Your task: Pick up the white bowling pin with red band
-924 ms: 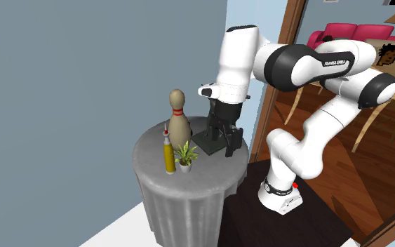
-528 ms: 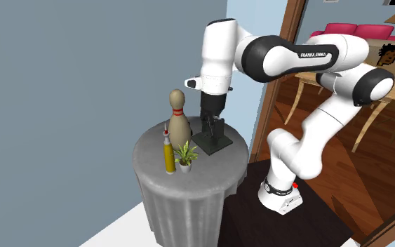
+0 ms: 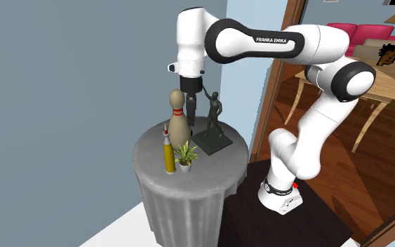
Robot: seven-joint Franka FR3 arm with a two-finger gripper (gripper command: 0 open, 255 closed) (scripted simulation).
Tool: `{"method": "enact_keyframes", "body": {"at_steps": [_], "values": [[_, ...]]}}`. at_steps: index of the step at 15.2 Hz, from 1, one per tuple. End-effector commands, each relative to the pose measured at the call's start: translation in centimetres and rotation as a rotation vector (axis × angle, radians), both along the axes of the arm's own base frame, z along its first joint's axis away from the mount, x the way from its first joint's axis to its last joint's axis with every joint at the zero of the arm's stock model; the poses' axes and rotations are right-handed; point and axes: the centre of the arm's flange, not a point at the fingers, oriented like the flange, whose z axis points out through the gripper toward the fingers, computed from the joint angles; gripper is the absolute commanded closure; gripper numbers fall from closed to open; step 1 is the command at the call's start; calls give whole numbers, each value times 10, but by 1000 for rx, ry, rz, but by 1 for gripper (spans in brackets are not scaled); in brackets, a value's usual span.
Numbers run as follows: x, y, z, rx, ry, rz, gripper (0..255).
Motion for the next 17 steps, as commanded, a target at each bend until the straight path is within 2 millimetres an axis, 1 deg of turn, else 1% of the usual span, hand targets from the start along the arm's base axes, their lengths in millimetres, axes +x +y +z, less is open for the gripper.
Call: {"method": "enact_keyframes", "body": {"at_steps": [1, 5, 9, 13, 17], "values": [[9, -25, 2, 2, 18, -60, 0], [20, -77, 9, 8, 52, -177, 0], [26, -130, 16, 14, 86, -294, 0], [26, -183, 23, 20, 120, -411, 0], [20, -237, 29, 26, 154, -528, 0]]}}
